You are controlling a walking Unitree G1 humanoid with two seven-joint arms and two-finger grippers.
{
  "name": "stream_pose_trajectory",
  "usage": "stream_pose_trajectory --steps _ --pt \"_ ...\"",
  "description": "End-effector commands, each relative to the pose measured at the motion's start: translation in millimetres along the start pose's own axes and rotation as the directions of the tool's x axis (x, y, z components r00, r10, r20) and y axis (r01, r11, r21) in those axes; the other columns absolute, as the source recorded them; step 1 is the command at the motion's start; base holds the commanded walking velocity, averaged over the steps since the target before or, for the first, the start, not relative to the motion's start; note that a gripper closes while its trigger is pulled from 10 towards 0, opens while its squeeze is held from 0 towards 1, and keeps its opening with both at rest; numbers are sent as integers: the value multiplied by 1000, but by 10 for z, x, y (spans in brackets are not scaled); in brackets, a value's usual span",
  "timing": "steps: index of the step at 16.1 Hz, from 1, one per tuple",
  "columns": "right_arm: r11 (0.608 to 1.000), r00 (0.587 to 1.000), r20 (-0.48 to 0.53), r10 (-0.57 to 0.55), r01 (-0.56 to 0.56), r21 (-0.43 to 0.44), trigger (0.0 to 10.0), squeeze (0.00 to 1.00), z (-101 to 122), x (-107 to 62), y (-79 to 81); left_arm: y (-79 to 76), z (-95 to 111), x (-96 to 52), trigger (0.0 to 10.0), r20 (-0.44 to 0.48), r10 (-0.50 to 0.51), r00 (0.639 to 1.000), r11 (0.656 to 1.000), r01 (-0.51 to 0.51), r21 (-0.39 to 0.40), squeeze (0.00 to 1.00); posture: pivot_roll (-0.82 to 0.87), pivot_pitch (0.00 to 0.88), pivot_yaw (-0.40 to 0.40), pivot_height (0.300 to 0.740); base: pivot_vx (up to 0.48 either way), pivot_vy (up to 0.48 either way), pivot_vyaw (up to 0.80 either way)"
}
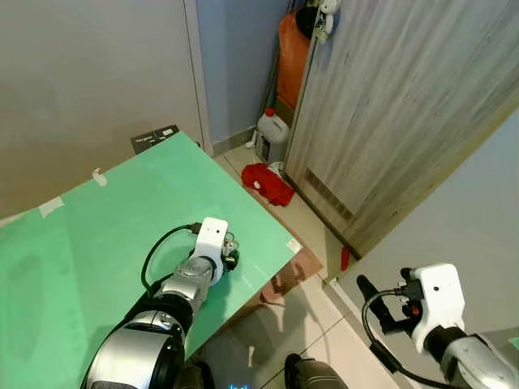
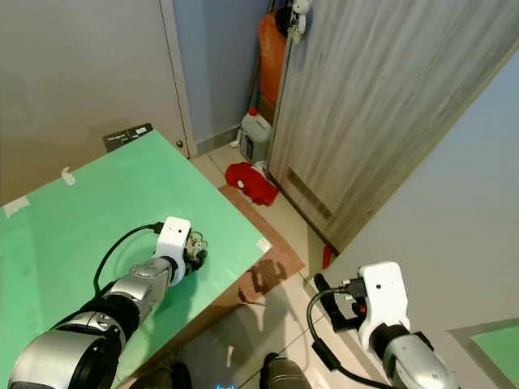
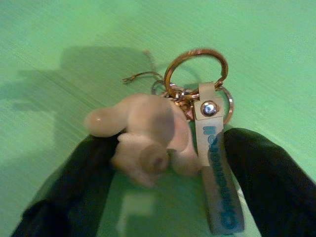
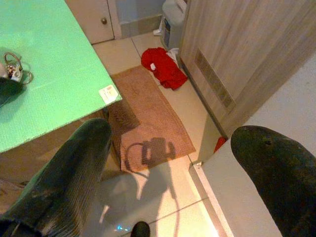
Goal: Hang keys on a hook
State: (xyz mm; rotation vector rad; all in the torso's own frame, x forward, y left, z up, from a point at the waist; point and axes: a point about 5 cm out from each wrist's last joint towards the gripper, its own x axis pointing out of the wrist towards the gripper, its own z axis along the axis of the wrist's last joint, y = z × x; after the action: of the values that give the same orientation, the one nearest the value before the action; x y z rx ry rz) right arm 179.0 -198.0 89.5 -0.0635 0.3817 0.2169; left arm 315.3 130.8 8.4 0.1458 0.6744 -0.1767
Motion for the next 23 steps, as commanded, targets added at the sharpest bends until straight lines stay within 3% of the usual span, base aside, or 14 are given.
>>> stream_pose_trajectory --steps 1,4,6,8,10,14,16,17,18,19,23 --pt "1000 1000 -12 -7 7 4 10000 0 -42 18 -4 31 -107 -10 0 -18 32 999 999 -32 -4 0 -330 161 -21 740 0 0 0" --pt "1000 1000 18 8 -8 13 10000 0 4 201 37 87 92 -17 0 118 53 992 999 -54 7 0 -285 118 -13 740 0 0 0" --pt "1000 999 48 26 -27 15 10000 0 61 393 66 118 221 -32 0 204 56 977 998 -48 -44 0 -245 75 -6 740 0 0 0" --pt "999 994 101 44 -47 25 10000 0 183 661 107 114 371 -47 0 275 46 960 999 -37 -38 0 -160 0 0 740 0 0 0" --pt "997 989 131 66 -70 28 10000 0 263 842 165 106 512 -78 0 355 28 934 999 -19 -30 0 -113 0 -2 740 0 0 0" --pt "991 970 211 122 -132 34 10000 0 497 1214 326 155 910 -223 0 546 -16 838 1000 0 29 0 6 0 -12 740 0 0 0" --pt "988 964 226 138 -149 32 10000 0 545 1307 380 175 966 -254 0 555 -46 831 997 0 82 0 27 0 -18 740 0 0 0" --pt "987 962 232 147 -157 28 10000 0 547 1340 399 207 892 -231 6549 522 -38 852 992 -33 126 0 35 0 -24 740 0 0 0" --pt "987 960 234 151 -161 24 10000 0 540 1363 406 231 838 -214 10000 501 -32 865 989 -44 140 0 35 0 -28 740 0 0 0" --pt "986 959 236 154 -163 20 10000 0 524 1369 408 232 816 -212 10000 499 -39 866 989 -39 146 1000 29 0 -29 740 0 0 0" --pt "988 960 239 143 -152 17 10000 0 459 1343 341 205 764 -172 10000 461 -47 886 981 -46 188 1000 -5 0 -14 740 0 0 0"
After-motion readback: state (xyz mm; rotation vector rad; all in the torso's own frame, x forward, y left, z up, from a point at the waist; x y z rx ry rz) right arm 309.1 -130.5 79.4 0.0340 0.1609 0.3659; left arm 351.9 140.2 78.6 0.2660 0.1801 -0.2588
